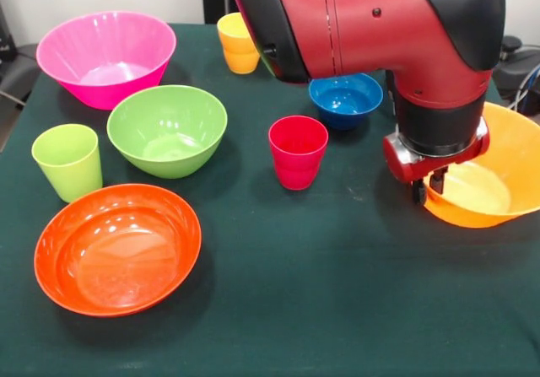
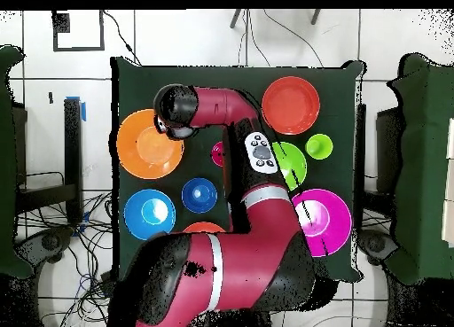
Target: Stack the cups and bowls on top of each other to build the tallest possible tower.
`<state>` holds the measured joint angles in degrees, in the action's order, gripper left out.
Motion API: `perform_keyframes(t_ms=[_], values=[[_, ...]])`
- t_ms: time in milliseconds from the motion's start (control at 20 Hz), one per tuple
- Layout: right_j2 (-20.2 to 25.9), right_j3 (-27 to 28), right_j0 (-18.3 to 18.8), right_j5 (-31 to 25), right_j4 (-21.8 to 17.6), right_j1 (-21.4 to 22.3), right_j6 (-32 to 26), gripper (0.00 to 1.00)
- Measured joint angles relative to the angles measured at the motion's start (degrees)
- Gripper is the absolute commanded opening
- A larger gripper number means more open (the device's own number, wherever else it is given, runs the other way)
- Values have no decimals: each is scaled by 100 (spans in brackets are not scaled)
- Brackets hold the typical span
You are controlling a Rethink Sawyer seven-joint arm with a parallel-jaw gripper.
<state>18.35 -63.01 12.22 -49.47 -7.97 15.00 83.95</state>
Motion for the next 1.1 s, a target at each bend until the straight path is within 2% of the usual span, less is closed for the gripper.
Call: perform_keyframes(t_ms=[500,850,1100], values=[[505,239,388,-1,-93,-212,-215,0],[688,525,481,0,-126,-358,-365,0],[745,541,506,0,-167,-371,-365,0]])
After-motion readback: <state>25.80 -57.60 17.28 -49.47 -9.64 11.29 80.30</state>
